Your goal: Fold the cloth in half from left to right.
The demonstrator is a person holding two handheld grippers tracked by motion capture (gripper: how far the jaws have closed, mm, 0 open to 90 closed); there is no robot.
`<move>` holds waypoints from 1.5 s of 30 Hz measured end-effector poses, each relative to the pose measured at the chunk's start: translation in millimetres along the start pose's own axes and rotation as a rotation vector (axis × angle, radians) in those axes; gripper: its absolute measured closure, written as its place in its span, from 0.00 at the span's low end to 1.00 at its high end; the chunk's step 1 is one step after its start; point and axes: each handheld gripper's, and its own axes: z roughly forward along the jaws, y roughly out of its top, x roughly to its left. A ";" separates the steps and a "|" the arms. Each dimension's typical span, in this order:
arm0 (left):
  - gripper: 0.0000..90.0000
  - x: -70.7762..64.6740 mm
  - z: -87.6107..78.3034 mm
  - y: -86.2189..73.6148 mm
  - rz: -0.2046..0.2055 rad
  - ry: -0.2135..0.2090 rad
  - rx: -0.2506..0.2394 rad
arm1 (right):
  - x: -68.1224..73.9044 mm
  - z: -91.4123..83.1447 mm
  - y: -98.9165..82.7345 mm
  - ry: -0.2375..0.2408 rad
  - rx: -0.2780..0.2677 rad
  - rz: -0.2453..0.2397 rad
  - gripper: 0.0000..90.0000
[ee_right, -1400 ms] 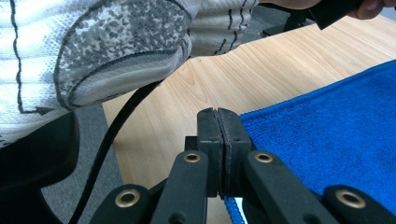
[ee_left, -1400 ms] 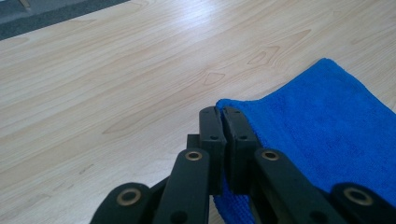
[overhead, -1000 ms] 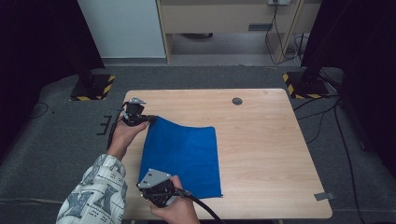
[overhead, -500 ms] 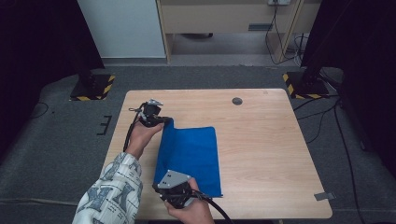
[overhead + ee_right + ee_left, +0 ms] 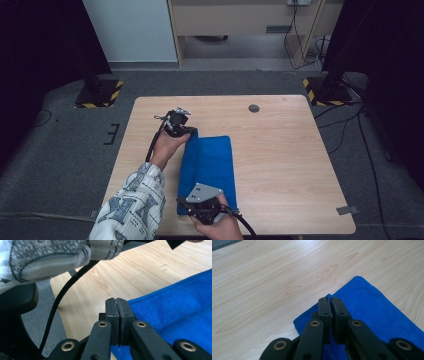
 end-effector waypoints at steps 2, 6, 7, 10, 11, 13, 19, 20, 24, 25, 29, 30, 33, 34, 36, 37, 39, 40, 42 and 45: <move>0.96 -2.4 1.3 2.0 -0.005 -0.004 -0.001 | -0.8 -3.5 -3.7 -0.007 0.002 0.001 0.99; 0.96 -6.7 5.3 5.7 -0.016 -0.020 -0.006 | -5.3 -10.9 -9.2 -0.020 0.009 0.006 0.99; 0.96 -7.6 6.5 6.7 -0.013 -0.022 -0.008 | -6.6 -12.4 -10.0 -0.027 0.008 0.008 0.99; 0.96 -10.6 13.0 7.5 -0.011 -0.034 0.002 | -10.6 -16.4 -12.8 -0.037 0.015 0.012 0.99; 0.96 -11.2 16.0 7.1 -0.012 -0.037 0.011 | -11.9 -17.1 -14.2 -0.041 0.018 0.013 0.99; 0.96 -12.4 20.2 6.8 -0.014 -0.045 0.010 | -13.4 -18.7 -17.7 -0.048 0.025 0.012 0.99; 0.96 -14.9 25.8 8.3 -0.023 -0.065 -0.007 | -19.4 -24.5 -29.6 -0.071 0.044 0.024 0.99; 0.96 -15.2 26.6 8.5 -0.031 -0.066 -0.013 | -20.5 -25.7 -30.9 -0.072 0.047 0.029 0.99; 0.96 -16.1 29.2 10.1 -0.043 -0.067 -0.023 | -26.7 -31.5 -37.2 -0.088 0.044 0.045 0.99; 0.96 -16.2 29.9 10.4 -0.043 -0.068 -0.023 | -28.0 -32.8 -38.3 -0.091 0.044 0.048 0.99; 0.96 -19.7 35.6 11.8 -0.051 -0.078 -0.019 | -31.5 -38.1 -41.8 -0.097 0.047 0.057 0.99; 0.96 -21.3 37.3 12.3 -0.042 -0.080 -0.013 | -32.1 -38.9 -42.4 -0.098 0.045 0.057 0.99; 0.96 -24.8 41.0 13.0 -0.039 -0.080 -0.008 | -33.8 -41.7 -45.2 -0.103 0.046 0.063 0.99; 0.96 -26.0 42.5 13.5 -0.045 -0.082 -0.013 | -34.3 -42.2 -46.4 -0.106 0.044 0.069 0.99; 0.96 -27.5 44.4 14.3 -0.043 -0.087 -0.011 | -35.8 -44.1 -48.8 -0.111 0.048 0.071 0.99; 0.96 -28.2 45.3 14.5 -0.041 -0.086 -0.009 | -36.3 -45.2 -49.7 -0.112 0.049 0.077 0.99; 0.96 -28.6 46.9 14.7 -0.042 -0.087 -0.006 | -37.2 -47.1 -51.4 -0.115 0.051 0.078 0.99; 0.96 -28.7 47.4 14.7 -0.042 -0.087 -0.005 | -38.1 -48.5 -52.7 -0.119 0.052 0.080 0.99; 0.96 -29.7 48.2 15.1 -0.046 -0.093 -0.010 | -39.5 -50.5 -54.9 -0.126 0.053 0.083 0.99; 0.96 -31.7 48.7 16.6 -0.051 -0.098 -0.018 | -41.7 -53.3 -57.5 -0.130 0.060 0.089 0.99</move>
